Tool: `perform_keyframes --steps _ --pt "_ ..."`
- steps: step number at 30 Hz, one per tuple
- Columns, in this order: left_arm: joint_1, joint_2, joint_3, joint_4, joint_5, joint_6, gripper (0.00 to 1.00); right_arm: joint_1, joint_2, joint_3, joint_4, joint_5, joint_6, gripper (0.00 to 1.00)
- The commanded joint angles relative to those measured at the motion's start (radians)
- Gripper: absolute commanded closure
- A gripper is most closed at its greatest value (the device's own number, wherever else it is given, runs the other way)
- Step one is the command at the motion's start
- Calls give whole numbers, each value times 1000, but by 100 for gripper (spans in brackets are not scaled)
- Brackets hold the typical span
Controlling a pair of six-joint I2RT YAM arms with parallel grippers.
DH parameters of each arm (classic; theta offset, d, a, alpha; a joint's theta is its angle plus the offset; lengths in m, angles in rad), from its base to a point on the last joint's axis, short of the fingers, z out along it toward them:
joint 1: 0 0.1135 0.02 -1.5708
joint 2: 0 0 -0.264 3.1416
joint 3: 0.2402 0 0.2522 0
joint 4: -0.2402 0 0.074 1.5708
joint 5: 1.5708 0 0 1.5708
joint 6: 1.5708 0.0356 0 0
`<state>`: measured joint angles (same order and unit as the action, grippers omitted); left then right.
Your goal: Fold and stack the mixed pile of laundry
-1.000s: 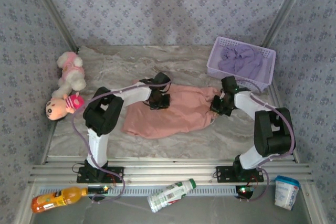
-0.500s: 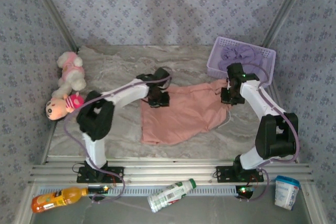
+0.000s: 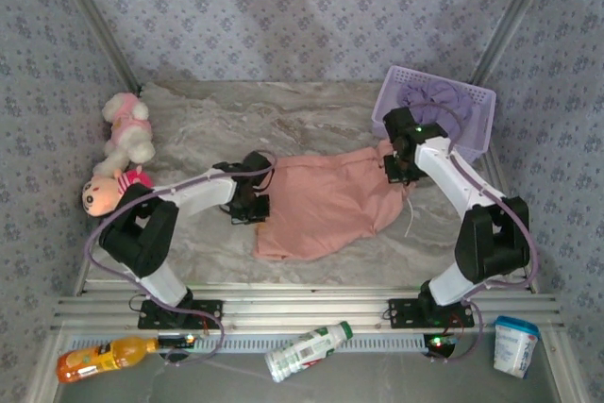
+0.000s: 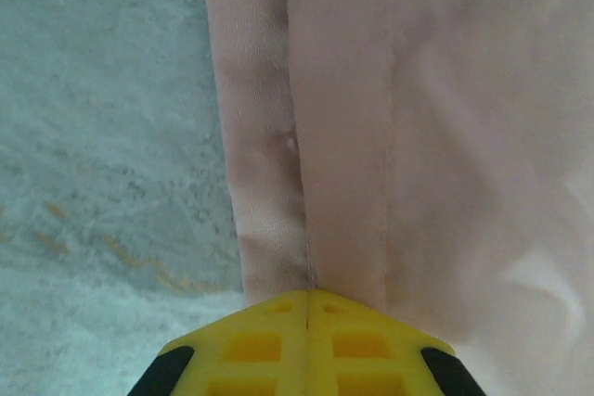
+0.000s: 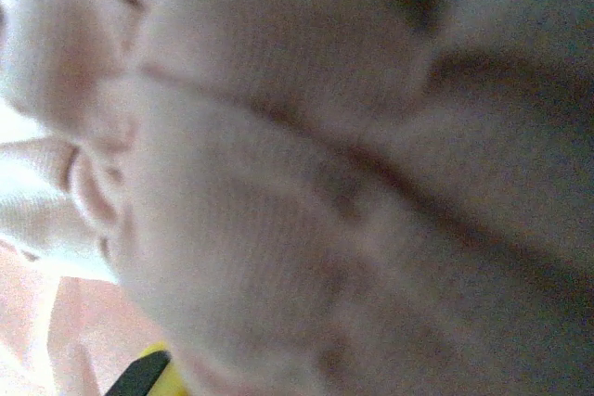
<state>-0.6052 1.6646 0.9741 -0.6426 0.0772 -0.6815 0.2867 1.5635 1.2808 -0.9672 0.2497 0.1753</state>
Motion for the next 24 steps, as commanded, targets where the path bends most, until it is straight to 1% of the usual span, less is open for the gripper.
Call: perform_keyframes --steps 1,3,7,11,14,17,20,24 --pt "-7 44 -9 66 -26 -7 100 54 12 62 -82 56 15 100" --pt "-10 69 -14 76 -25 -3 100 105 2 82 -84 44 28 100" --pt "-21 90 -24 91 -17 -9 100 238 12 142 -85 4 89 100" --pt "-32 83 -37 107 -13 -26 100 383 56 203 -51 -49 138 100" --pt "-40 84 -37 104 -12 -27 100 471 104 256 -18 -83 159 100" --pt "-43 82 -39 104 -13 -28 100 508 152 285 30 -169 184 100" --pt "-42 68 -40 90 -26 -28 100 512 185 278 54 -230 219 100" --pt "-33 7 -36 29 -62 -11 100 502 209 257 80 -259 228 99"
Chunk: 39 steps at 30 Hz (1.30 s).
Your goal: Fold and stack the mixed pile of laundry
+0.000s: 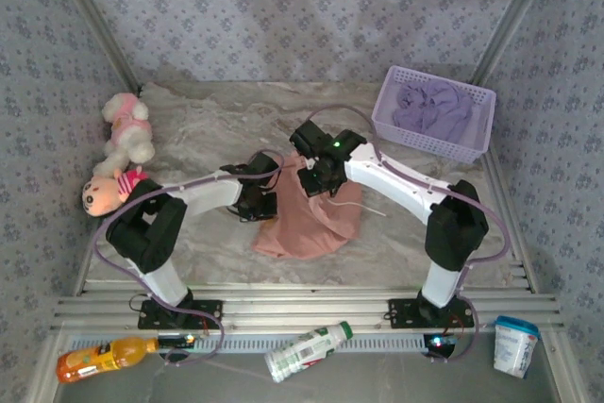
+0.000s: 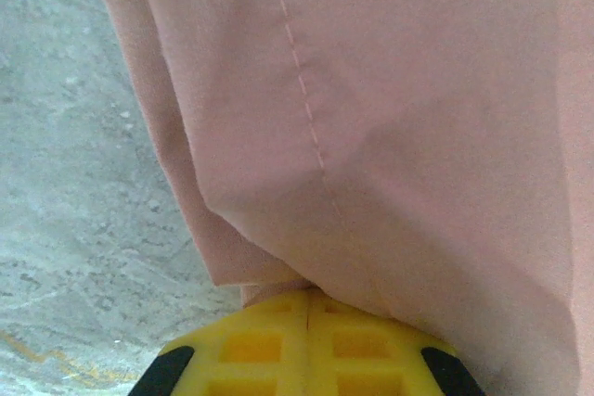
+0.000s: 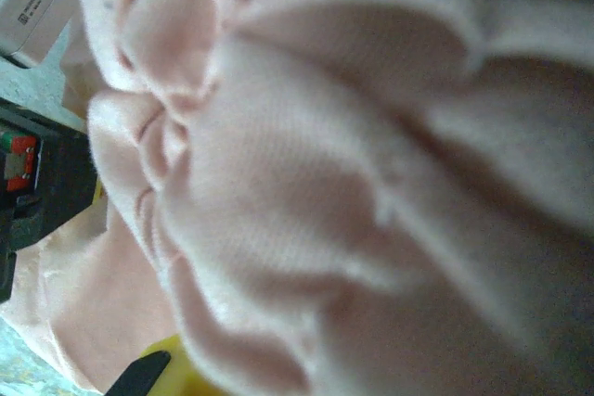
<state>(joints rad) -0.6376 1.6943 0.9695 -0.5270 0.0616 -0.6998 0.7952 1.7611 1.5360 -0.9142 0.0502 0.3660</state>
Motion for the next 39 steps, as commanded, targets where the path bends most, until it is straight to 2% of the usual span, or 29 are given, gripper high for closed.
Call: perform_keyframes --steps 1,3,4,5,6,7,8,9,12,14,17,19,20,21,24,29,33,36,39 --pt "10 -50 -33 -110 -55 14 100 -6 15 1 26 -62 38 98" --pt "40 -113 -36 -145 -61 33 99 -6 20 1 25 -59 38 91" --pt "57 -145 -40 -181 -66 40 99 -5 21 0 28 -59 38 84" --pt "82 -182 -43 -204 -71 53 98 -2 21 5 38 -70 32 66" --pt "109 -217 -43 -229 -80 65 97 4 17 7 56 -121 19 33" --pt "141 -247 -45 -245 -83 72 96 9 9 6 84 -187 -2 8" --pt "182 -281 -48 -260 -80 82 94 15 -7 1 121 -269 -25 0" --pt "226 -312 -52 -268 -72 87 93 14 -31 -13 170 -358 -5 0" --pt "335 -381 -57 -275 -41 98 91 -25 -107 -75 308 -449 72 0" --pt "358 -403 -43 -279 -40 102 91 -71 -150 -124 378 -475 105 0" --pt "355 -413 -25 -258 0 69 90 -152 -195 -192 388 -466 125 5" --pt "336 -424 -28 -213 47 26 75 -203 -219 -232 366 -442 131 11" --pt "313 -431 -28 -191 50 -5 57 -230 -232 -255 354 -422 141 14" --pt "284 -437 -29 -162 51 -29 46 -253 -243 -279 343 -400 143 17" --pt "182 -421 -14 -88 36 -71 35 -312 -284 -351 328 -349 157 24" --pt "34 -298 68 -52 0 -76 35 -392 -325 -469 330 -316 195 28" --pt "-51 -161 193 -91 -43 -41 38 -423 -319 -517 322 -290 197 35" --pt "-85 -71 297 -113 -74 -12 46 -438 -316 -549 332 -284 204 40" --pt "-99 12 372 -119 -141 16 60 -449 -322 -579 356 -299 217 44"
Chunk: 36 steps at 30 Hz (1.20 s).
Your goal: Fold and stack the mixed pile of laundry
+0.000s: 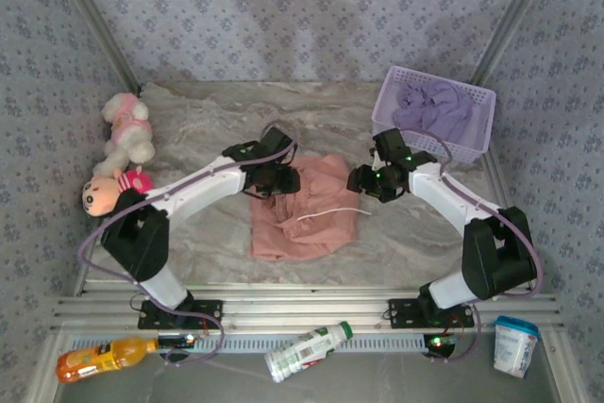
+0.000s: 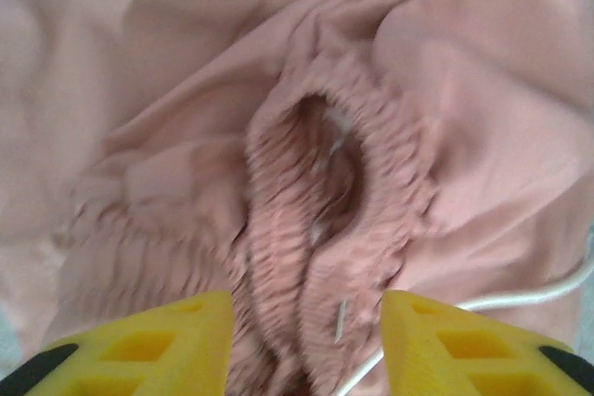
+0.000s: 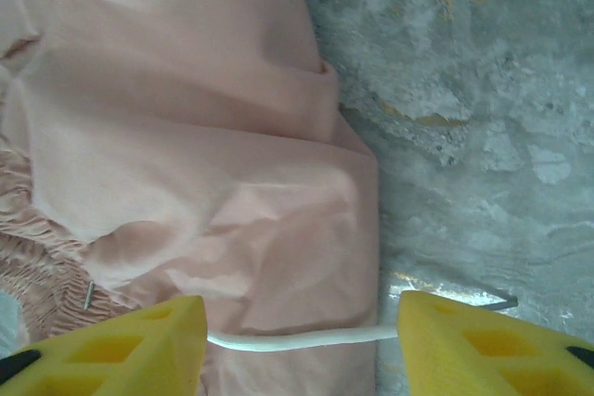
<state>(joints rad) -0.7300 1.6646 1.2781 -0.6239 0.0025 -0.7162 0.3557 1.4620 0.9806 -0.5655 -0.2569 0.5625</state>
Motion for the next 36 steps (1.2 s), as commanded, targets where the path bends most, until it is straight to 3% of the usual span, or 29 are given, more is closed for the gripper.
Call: perform_keyframes --steps 1,7,15,17,20,21,30,36 --pt "-7 69 78 -23 -100 39 64 -11 -25 -30 11 8 22 44" --pt "-7 203 124 -47 -134 73 67 -17 -48 -49 13 2 24 46" --pt "-7 259 134 17 -98 64 63 -51 -80 -55 1 -8 14 46" --pt "-7 269 142 19 -84 60 68 -58 -83 -55 -2 -10 10 46" --pt "-8 260 148 26 -41 43 95 -72 -85 -55 -7 -16 4 47" --pt "-8 248 151 21 -26 35 100 -77 -86 -56 -7 -16 4 47" --pt "30 2 171 -160 57 -8 100 -93 -58 -35 8 -24 -13 47" --pt "158 -171 -73 -143 85 1 100 -70 6 4 16 -29 -19 48"
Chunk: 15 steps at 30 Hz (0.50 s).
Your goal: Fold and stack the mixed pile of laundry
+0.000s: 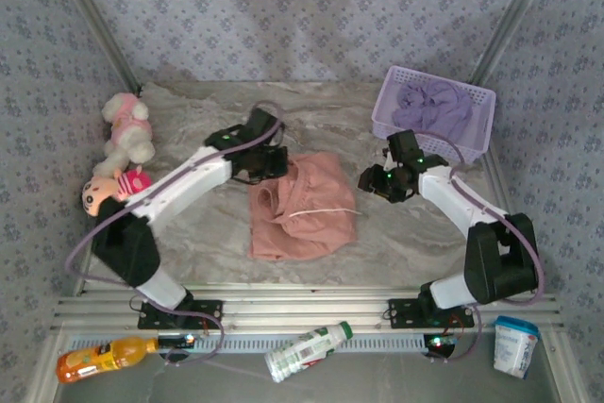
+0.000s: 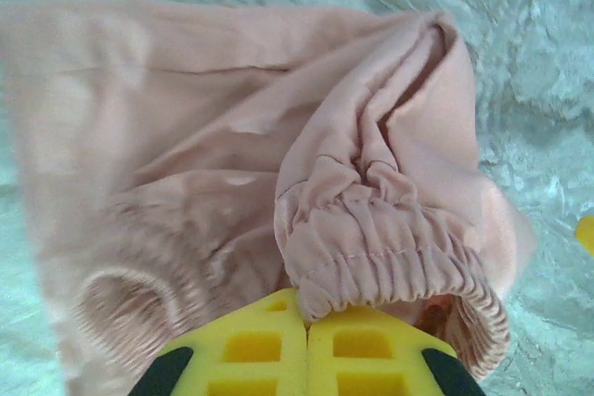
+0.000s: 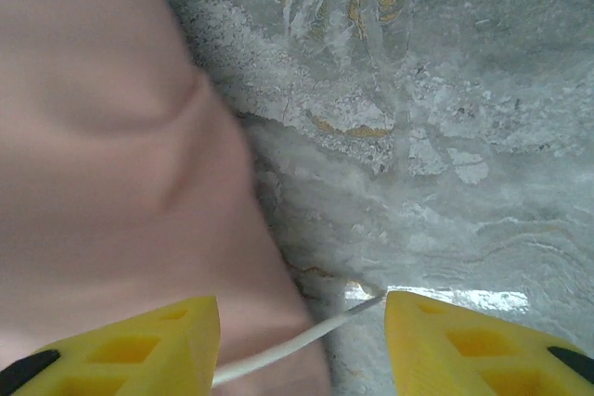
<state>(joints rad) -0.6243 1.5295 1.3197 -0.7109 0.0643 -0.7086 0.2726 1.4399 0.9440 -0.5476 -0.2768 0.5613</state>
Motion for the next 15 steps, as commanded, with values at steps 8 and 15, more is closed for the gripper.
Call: perform_keyframes --steps 8,15 --pt "160 -29 -355 76 -15 68 100 56 91 104 -12 0 -29 45" --pt "176 77 -235 15 -52 124 100 133 136 202 -39 3 -41 45"
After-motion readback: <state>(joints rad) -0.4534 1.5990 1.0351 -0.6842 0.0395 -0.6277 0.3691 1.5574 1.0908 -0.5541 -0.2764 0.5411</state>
